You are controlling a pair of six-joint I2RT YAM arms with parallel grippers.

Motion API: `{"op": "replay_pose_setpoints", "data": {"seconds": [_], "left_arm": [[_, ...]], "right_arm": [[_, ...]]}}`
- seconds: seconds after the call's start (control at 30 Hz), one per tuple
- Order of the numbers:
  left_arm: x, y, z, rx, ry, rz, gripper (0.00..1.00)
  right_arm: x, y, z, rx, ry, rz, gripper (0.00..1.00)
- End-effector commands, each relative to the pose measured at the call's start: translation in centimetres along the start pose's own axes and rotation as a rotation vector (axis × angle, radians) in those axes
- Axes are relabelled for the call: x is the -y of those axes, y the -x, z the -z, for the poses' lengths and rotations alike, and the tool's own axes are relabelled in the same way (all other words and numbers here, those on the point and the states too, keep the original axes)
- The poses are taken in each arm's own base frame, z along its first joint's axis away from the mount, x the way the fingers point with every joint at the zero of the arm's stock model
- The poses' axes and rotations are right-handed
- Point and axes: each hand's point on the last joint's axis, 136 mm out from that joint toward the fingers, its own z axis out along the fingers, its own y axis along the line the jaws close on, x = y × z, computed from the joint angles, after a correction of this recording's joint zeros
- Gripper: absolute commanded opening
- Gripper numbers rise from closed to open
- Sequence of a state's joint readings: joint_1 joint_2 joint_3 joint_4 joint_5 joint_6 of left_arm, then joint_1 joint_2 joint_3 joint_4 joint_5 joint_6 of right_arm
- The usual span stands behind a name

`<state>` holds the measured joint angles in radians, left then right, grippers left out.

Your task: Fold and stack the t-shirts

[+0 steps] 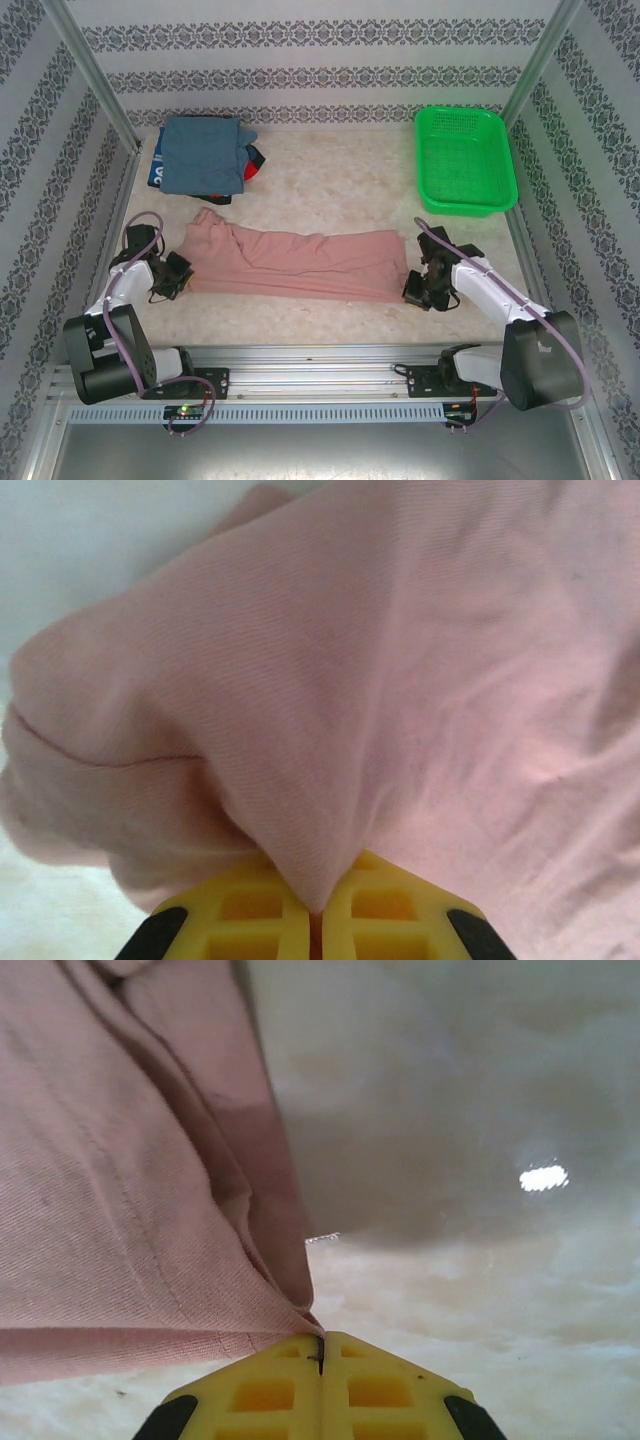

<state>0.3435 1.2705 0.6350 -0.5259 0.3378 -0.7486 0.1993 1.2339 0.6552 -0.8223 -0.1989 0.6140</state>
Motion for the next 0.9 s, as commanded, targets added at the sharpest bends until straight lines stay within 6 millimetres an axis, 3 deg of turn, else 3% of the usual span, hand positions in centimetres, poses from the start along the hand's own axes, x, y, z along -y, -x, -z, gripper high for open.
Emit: {"op": "replay_pose_setpoints", "data": {"seconds": [0.0, 0.13, 0.2, 0.23, 0.37, 0.5, 0.67, 0.87], "left_arm": [[-2.2, 0.9, 0.0, 0.052, 0.071, 0.06, 0.0], [-2.9, 1.3, -0.3, 0.057, 0.096, 0.074, 0.0], [-2.7, 1.4, -0.6, 0.05, 0.094, 0.066, 0.0], [-2.6, 1.5, -0.8, 0.043, 0.091, 0.065, 0.0], [-2.3, 1.2, -1.4, 0.022, 0.066, 0.054, 0.0], [-2.5, 0.9, -1.5, 0.019, 0.062, 0.043, 0.03], [-3.0, 0.8, -1.6, 0.021, 0.085, 0.035, 0.04], [-3.2, 1.0, -1.5, 0.025, 0.102, 0.034, 0.04]], "right_arm": [[0.6, 0.0, -0.9, 0.006, -0.022, -0.052, 0.0], [0.5, -0.2, -1.4, -0.005, -0.016, -0.055, 0.0], [0.5, -0.2, -1.4, -0.005, -0.016, -0.06, 0.09], [0.5, 0.0, -1.0, 0.004, -0.02, -0.06, 0.18], [-0.9, 2.1, 1.7, 0.104, 0.008, -0.044, 0.32], [-3.8, 4.5, 3.6, 0.16, 0.091, 0.015, 0.38], [-7.8, 7.4, 2.6, 0.143, 0.166, 0.092, 0.39], [-9.8, 9.8, 0.4, 0.099, 0.146, 0.129, 0.38]]}}
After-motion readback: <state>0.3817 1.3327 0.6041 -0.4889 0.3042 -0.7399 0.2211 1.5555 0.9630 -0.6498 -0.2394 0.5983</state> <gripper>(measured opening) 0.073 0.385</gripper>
